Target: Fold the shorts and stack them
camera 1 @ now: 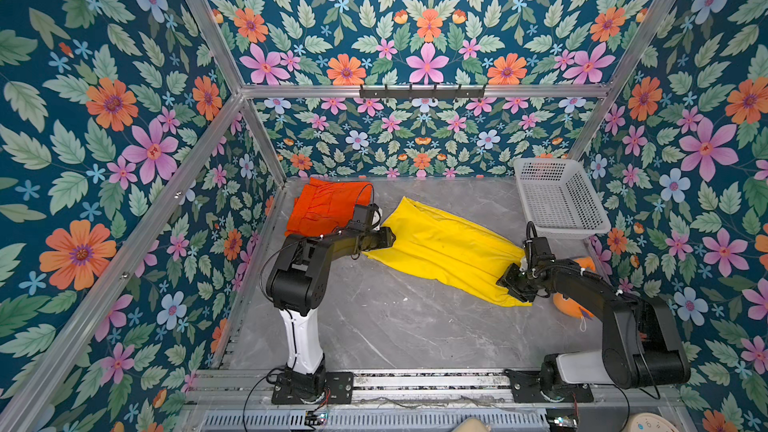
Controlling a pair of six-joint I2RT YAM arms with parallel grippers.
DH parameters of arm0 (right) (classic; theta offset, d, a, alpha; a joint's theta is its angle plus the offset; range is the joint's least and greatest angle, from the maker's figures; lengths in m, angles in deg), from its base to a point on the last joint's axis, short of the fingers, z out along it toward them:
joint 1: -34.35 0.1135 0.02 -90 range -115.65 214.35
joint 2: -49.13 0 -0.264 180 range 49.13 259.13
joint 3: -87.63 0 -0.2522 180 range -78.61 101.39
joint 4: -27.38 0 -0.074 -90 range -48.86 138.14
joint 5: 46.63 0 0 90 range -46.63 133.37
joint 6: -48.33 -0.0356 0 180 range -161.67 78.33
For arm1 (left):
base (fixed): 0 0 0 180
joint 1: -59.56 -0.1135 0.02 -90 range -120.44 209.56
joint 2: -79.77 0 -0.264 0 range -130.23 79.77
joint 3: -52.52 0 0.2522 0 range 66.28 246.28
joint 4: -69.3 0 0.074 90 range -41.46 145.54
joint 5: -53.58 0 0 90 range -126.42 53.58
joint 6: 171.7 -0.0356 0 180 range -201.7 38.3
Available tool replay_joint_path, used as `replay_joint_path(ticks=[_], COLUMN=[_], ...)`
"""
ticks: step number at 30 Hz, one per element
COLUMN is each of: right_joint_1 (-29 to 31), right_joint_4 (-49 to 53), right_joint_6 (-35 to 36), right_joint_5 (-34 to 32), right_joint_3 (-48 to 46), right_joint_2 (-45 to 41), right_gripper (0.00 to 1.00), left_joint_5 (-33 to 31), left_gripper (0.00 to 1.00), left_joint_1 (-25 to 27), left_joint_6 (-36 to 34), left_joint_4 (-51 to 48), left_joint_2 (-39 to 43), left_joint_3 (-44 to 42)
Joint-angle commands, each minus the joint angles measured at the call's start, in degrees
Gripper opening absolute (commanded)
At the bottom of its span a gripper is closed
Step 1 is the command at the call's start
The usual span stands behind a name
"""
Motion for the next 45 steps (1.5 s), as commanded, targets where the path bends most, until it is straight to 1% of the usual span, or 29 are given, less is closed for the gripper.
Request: replay_joint_path(ticks=[1,4,8,11,14,17,22,26,29,34,38,41,45], right_joint_1=[-0.12,-0.12,-0.08,0.5,4.12,8.08,10.71,11.04,11.07,11.04,11.07,11.04,11.09], right_joint_4=[11.24,14.23,16.67,15.65,12.46,8.58,0.58,-1.87,-3.82,-4.51,-4.64,-4.53,-5.36], right_joint_6=[1.06,3.43,6.07,6.42,5.19,4.36,3.85,4.17,4.28,4.94,5.25,5.17,4.81], right_joint_5=[-4.52,-3.22,0.56,2.48,1.64,-0.03,0.49,1.19,1.98,1.82,0.89,-0.2,-0.13], right_joint_3=[-0.52,1.17,5.68,8.76,11.53,13.85,14.96,15.58,14.55,12.23,8.97,6.61,5.43], right_joint_2=[-3.33,-7.57,-12.41,-13.91,-11.97,-7.88,-1.17,4.44,7.31,10.97,11.22,10.69,10.51], right_gripper=[0.5,0.52,0.52,0.52,0.51,0.51,0.51,0.51,0.51,0.51,0.51,0.51,0.51], left_joint_5=[-2.88,-2.43,-2.78,-1.14,1.31,2.63,4.82,5.71,5.64,4.61,4.04,3.37,4.73], left_gripper=[0.53,0.54,0.55,0.53,0.51,0.5,0.5,0.5,0.5,0.51,0.51,0.51,0.51], left_joint_1=[-0.11,0.28,1.68,2.09,2.95,5.28,9.98,11.25,11.17,9.97,7.55,5.6,3.17], left_joint_6=[0.91,1.66,1.92,1.54,0.63,0.1,0.24,0.58,0.03,0.8,2.47,2.4,2.56], left_joint_4=[-5.25,-6.61,-8.89,-7.42,-6.17,-6.12,-3.47,-2.13,-1.78,0.85,3.21,4.07,4.92], left_joint_2=[3.53,8.92,16.98,19.06,15.66,9.82,0.04,-7.94,-12.42,-16.47,-18.53,-19.55,-21.6], left_joint_3=[-4.13,-6.89,-7.32,-6.01,-2.51,3.23,12.09,18.1,21.53,24.37,24.71,24.45,25.23])
